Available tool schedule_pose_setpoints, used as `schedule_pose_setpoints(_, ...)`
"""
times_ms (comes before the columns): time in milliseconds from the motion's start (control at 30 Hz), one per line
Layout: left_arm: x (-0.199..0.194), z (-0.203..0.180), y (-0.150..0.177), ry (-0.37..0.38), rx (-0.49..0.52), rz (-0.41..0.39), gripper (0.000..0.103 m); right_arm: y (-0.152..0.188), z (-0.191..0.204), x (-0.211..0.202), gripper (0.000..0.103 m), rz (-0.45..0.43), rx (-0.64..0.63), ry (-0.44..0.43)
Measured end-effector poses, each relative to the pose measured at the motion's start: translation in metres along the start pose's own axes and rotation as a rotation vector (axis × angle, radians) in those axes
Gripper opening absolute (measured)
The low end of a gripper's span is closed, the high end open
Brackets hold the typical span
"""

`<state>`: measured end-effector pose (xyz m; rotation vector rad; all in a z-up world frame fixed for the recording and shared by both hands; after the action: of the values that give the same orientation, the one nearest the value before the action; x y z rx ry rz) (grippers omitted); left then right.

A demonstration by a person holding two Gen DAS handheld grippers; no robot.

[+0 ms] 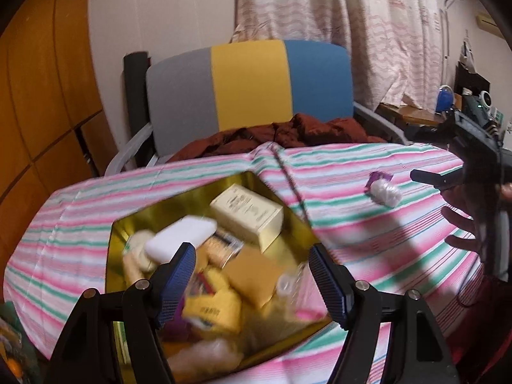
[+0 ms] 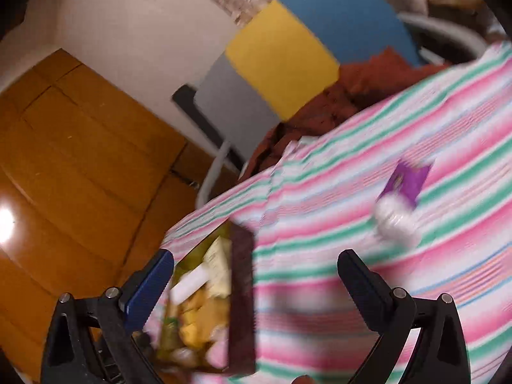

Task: Organize objects
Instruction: 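Move both grippers back toward the purple packet and wrapped white item, then grasp the wrapped white item with the left gripper while the right approaches the purple packet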

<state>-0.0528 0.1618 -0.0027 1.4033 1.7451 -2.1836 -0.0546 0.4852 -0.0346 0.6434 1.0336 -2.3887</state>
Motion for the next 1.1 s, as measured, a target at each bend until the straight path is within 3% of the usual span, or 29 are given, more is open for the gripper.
schedule_pose_setpoints(233,0.026,-0.042,-0.028,0.079,0.061,0.002,0.078,-0.018,-0.05,-0.009,0.103,-0.035,0.113,0.132)
schedule_pose_setpoints(367,0.052,-0.073,-0.038,0.141,0.092,0.038,0.078,-0.019,-0.063,-0.012,0.103,-0.066,0.092,0.375)
schedule_pose_setpoints(467,0.074,-0.092,-0.044,0.178,0.097,0.076,0.078,-0.022,-0.083,-0.021,0.103,-0.085,0.167,0.428)
schedule_pose_setpoints(633,0.116,-0.12,-0.053,0.201,0.103,0.135,0.078,-0.027,-0.106,-0.039,0.103,-0.132,0.275,0.469)
schedule_pose_setpoints(767,0.147,-0.137,-0.056,0.191,0.099,0.174,0.077,-0.03,-0.104,-0.043,0.103,-0.141,0.271,0.416)
schedule_pose_setpoints(1100,0.197,-0.175,-0.057,0.241,0.127,0.22,0.076,-0.029,-0.109,-0.042,0.103,-0.125,0.316,0.399)
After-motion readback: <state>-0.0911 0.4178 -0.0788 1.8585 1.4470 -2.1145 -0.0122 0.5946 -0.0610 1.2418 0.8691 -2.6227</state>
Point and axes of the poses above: each gripper's, at about its wrist camera, not at the fingertips, and x roughly the way its jaws point, z to its left, y to its underside, the point moved 4 cm from there along x, roughly the way its jaws point, and after that the axes turned 10 degrees about y, right-handed, at the moved point
